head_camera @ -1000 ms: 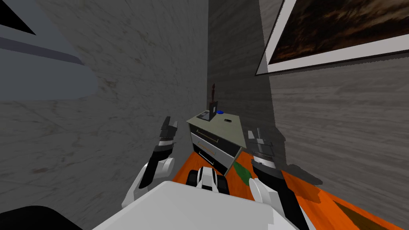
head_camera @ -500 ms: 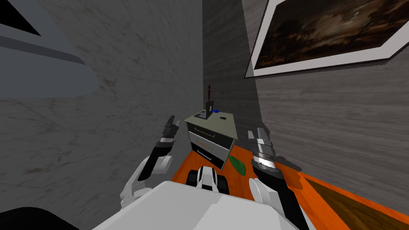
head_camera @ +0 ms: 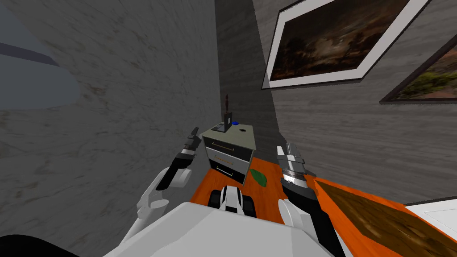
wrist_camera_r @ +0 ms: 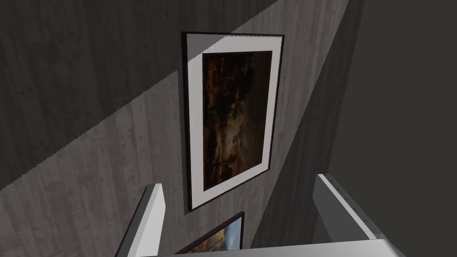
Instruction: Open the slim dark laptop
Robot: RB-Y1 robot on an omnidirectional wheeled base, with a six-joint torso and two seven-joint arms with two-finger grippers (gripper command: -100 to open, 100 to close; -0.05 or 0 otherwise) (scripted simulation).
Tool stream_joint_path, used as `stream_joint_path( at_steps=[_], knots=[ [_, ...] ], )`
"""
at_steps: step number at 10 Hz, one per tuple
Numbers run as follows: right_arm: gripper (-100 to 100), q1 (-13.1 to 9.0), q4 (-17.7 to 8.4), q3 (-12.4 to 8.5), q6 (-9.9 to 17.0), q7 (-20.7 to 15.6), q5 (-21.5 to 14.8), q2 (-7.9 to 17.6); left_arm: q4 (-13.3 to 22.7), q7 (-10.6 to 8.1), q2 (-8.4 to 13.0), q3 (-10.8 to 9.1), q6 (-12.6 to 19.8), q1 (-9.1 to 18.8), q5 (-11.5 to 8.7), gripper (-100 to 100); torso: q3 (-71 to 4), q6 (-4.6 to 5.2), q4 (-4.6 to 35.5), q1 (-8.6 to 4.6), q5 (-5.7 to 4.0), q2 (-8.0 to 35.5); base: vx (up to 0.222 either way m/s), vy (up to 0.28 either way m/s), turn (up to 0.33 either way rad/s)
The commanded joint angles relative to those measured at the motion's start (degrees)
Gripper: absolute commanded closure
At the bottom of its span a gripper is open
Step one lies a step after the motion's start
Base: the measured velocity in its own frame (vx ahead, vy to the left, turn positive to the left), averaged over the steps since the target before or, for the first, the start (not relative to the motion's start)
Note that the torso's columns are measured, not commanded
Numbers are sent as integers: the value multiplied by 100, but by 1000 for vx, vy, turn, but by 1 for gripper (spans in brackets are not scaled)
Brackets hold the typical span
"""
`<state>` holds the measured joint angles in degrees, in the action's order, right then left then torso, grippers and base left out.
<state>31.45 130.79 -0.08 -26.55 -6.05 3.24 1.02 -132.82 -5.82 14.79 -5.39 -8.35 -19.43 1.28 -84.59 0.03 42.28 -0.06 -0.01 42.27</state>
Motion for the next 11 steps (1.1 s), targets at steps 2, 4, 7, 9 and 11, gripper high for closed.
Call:
stream_joint_path(
  at_steps=[2, 4, 7, 9, 11],
  knots=[
    [0, 1, 0, -1, 0, 0, 0, 0, 64, -130, 429, -92, 572, 310, -159, -100, 5, -8, 2, 10, 2, 5, -45, -32, -146],
    [0, 0, 0, 0, 0, 0, 0, 0, 92, -175, 583, -126, 804, 447, -219, -100, 2, 0, 1, 4, 1, 2, -39, -38, -226],
    [0, 2, 0, -1, 0, 0, 0, 0, 153, -265, 888, -198, 1275, 722, -336, -100, -1, -6, 0, 8, 2, -2, -20, -36, -167],
    [0, 1, 0, 0, 0, 0, 0, 0, 186, -309, 1039, -238, 1516, 856, -391, -100, 2, -2, 1, -1, -1, 3, -20, -46, -208],
    [0, 1, 0, -1, 0, 0, 0, 0, 222, -350, 1192, -279, 1759, 986, -443, -100, 1, -2, 1, 9, 2, 1, -9, -32, -136]
  ],
)
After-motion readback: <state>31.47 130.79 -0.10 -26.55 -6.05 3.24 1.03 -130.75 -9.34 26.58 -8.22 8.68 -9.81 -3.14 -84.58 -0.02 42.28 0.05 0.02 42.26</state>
